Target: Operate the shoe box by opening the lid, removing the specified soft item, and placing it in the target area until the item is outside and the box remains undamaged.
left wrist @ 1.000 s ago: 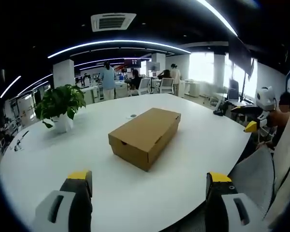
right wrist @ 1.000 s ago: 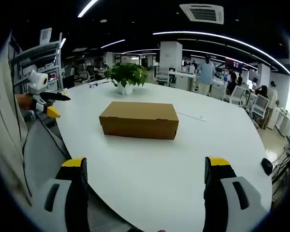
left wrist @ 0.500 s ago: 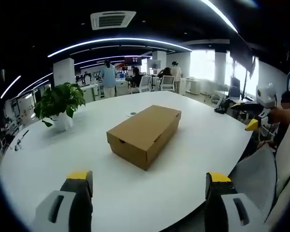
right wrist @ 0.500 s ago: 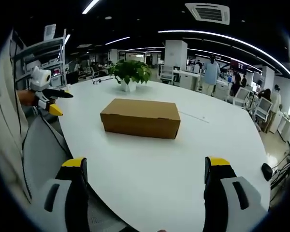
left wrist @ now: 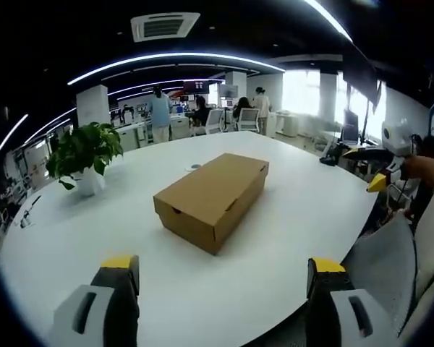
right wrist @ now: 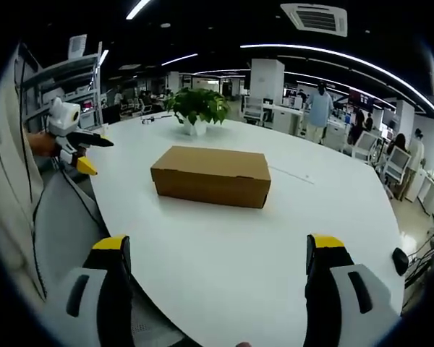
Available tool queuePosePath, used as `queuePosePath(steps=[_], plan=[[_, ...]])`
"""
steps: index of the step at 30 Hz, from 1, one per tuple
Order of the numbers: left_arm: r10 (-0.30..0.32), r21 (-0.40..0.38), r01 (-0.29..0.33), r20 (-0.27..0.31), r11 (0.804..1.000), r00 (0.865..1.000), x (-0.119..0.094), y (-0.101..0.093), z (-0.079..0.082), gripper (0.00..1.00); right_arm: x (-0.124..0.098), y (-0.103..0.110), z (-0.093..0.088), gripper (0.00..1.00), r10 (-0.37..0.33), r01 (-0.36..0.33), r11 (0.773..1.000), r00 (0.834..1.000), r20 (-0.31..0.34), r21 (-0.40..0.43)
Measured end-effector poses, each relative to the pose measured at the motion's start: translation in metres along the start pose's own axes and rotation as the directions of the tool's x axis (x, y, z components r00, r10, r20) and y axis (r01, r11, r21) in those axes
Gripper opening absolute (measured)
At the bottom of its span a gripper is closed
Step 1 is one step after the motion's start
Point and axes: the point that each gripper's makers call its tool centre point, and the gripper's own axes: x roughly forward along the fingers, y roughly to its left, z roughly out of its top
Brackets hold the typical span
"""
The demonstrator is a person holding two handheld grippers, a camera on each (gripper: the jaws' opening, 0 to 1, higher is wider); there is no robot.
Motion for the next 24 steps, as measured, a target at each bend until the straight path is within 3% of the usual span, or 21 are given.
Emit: queuePosePath(steps=[18,24], plan=[[0.015,0.01,-0.015,0.003,1.0,1.0,0.017,-0.009,0.004,0.98,0.015,-0.016,0.004,0.96,0.053,-0.053,0.998,0.998,-0.022,-0.03],[0.021,0.013,-0.021,0.004,1.0,1.0,0.023,-0.004,0.005,0.98,0.019,-0.017,0.003,0.96,0.073,-0.075,0.997,0.997,-0.033,-0.035]])
